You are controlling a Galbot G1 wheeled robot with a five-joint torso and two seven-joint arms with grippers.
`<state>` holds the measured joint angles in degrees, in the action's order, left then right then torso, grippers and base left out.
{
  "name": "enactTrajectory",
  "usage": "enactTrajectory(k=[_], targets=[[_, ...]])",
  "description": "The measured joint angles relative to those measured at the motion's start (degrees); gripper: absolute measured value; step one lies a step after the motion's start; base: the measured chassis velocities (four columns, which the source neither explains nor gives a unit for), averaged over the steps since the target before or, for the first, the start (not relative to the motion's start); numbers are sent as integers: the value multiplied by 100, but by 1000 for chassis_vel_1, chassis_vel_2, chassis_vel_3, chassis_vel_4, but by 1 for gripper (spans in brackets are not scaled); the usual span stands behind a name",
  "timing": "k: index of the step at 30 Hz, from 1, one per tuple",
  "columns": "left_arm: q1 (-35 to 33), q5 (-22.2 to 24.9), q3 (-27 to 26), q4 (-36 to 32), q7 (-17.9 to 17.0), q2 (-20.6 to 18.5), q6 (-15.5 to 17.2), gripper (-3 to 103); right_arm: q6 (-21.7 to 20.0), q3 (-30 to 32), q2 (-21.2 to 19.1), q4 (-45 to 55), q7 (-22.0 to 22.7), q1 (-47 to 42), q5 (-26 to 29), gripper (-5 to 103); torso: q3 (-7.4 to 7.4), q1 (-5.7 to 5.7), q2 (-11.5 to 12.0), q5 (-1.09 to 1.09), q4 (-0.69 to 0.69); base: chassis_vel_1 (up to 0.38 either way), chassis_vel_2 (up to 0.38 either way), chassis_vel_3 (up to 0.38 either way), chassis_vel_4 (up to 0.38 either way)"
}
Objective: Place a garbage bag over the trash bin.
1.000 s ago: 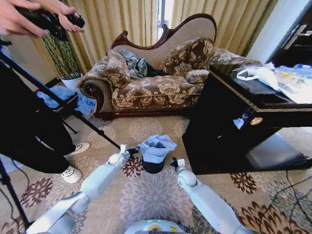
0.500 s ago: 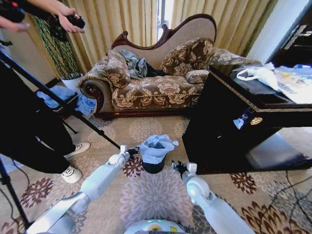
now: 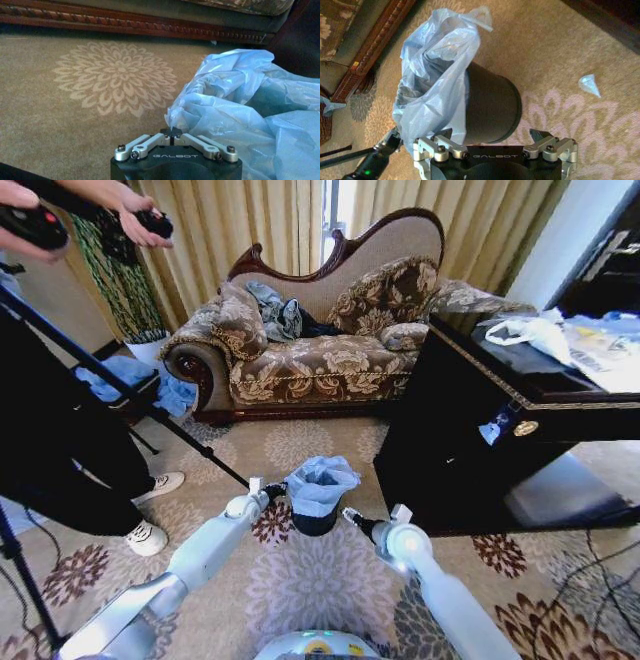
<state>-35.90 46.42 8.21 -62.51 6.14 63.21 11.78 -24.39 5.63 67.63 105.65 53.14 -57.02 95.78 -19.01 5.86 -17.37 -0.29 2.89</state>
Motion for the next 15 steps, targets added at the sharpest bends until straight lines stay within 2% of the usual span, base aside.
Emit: enactTrajectory(k=[1, 9, 15], targets=[[-4, -1, -5, -8, 0, 0, 1, 0, 38, -126, 87, -164, 74, 169, 14, 101, 0, 0, 0, 0, -1, 0, 0, 0, 0], [-27, -4, -33, -18, 1, 14, 1, 0, 69, -445, 446, -818, 138, 614, -247, 93, 0, 1, 0, 0, 0, 0, 0, 0, 0], [-25, -5, -36, 3, 16, 16, -10, 0, 7, -675, 416, -1019, 30, 676, -588, 89, 0, 0, 0, 1, 0, 0, 0, 0, 0]])
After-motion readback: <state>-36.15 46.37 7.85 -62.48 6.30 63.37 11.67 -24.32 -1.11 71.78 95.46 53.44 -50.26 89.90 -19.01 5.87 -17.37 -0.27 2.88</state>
